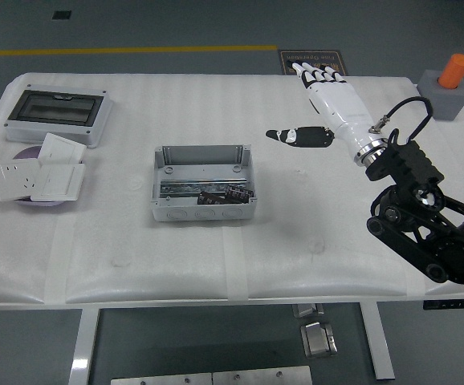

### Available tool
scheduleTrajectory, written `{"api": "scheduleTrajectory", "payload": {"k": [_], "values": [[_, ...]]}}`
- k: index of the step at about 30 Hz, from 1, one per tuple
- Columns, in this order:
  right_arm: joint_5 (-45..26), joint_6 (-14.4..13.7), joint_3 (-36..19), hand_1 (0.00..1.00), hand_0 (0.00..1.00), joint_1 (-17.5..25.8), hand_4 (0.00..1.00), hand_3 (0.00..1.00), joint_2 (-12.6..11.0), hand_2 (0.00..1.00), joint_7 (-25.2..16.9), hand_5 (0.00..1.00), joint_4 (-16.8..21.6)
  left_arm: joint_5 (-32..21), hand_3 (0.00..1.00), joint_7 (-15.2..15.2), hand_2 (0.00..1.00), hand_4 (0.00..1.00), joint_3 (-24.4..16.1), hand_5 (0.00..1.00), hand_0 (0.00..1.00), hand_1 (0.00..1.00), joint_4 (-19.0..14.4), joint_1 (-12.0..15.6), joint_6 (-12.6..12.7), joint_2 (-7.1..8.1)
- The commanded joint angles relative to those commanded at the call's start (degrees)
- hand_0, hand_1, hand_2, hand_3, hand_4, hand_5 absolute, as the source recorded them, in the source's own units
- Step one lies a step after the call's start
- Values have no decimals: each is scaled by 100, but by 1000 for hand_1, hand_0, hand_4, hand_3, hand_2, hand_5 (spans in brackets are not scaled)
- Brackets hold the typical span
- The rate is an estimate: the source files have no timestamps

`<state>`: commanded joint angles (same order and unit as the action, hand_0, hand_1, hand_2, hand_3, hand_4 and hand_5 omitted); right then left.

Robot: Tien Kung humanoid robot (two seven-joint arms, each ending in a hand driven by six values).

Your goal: Pick up the battery,place it into the box

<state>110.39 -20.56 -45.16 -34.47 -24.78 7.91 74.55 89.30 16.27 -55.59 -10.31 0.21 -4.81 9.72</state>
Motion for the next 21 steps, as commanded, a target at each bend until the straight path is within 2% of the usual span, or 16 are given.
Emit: {"api": "scheduleTrajectory", "payload": {"k": [3, 4, 9, 10, 21], "values": [[-152, -35, -369, 919, 998, 212, 998, 998, -87, 922, -84, 600, 90, 7, 581, 3, 443, 410, -24, 402, 624, 640, 0, 24, 7, 0], [-195, -40, -511, 841, 991, 278, 998, 922, -109, 830, -105, 603, 108, 6, 581, 5, 441, 410, -31, 403, 624, 640, 0, 35, 10, 0], [-263, -41, -1062, 841, 991, 514, 998, 922, -194, 830, -155, 603, 185, -88, 581, -6, 441, 410, 33, 403, 624, 640, 0, 62, 21, 3], [-261, -39, -1167, 791, 953, 556, 998, 846, -218, 761, -158, 593, 209, -108, 581, -12, 443, 410, 44, 402, 624, 639, 0, 62, 26, 9], [-299, 32, -1939, 783, 948, 1027, 998, 827, -422, 748, -221, 591, 461, -108, 581, -5, 441, 410, 14, 402, 624, 640, 0, 63, 36, 52]]}}
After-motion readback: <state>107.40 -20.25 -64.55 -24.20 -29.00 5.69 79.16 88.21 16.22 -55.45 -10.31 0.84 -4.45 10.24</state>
